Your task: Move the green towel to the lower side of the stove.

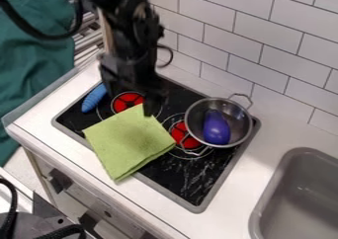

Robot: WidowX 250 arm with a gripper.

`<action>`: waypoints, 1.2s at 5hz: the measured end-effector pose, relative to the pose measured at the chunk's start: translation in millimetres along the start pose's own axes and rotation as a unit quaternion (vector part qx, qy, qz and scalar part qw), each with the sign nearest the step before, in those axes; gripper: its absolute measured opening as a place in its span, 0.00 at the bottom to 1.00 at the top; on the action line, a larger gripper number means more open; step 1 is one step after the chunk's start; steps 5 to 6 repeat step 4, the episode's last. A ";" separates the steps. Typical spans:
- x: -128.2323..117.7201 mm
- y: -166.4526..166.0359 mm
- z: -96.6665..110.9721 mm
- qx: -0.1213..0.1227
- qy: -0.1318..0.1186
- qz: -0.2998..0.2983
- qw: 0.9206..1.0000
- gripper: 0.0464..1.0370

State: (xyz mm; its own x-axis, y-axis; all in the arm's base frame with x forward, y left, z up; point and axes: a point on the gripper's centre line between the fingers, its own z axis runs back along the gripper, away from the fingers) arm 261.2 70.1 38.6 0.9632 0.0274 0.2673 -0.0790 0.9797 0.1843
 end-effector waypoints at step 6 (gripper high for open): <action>18.0 -28.0 6.0 -0.066 0.051 0.028 0.996 0.97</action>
